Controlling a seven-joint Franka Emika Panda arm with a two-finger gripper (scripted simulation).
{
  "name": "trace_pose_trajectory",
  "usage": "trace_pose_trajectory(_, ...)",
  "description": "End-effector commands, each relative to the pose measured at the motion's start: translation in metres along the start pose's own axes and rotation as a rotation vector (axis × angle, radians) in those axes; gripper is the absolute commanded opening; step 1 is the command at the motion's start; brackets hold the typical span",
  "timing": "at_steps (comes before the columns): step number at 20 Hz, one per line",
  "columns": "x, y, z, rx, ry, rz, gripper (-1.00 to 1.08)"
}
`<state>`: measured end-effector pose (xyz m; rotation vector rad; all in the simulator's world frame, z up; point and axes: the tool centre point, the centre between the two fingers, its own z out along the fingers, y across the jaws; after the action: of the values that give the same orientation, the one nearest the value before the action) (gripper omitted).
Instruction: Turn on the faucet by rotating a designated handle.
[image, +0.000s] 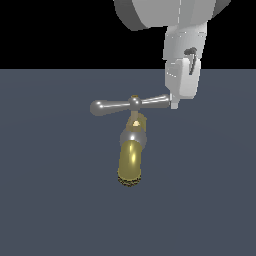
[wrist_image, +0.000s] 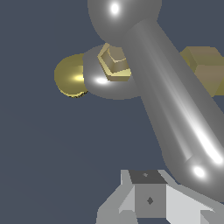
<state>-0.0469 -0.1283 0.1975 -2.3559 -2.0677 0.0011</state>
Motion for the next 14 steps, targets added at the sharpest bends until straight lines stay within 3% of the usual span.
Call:
trace_pose_trajectory(1, -0.002, 0.01, 0.0, -0.006, -0.004, 0.001, -1.0)
trace_pose_trajectory(6, -0.003, 0.014, 0.0, -0.003, -0.002, 0.003, -1.0)
trace_pose_trajectory(14, 0.016, 0.039, 0.0, -0.004, -0.002, 0.003, -1.0)
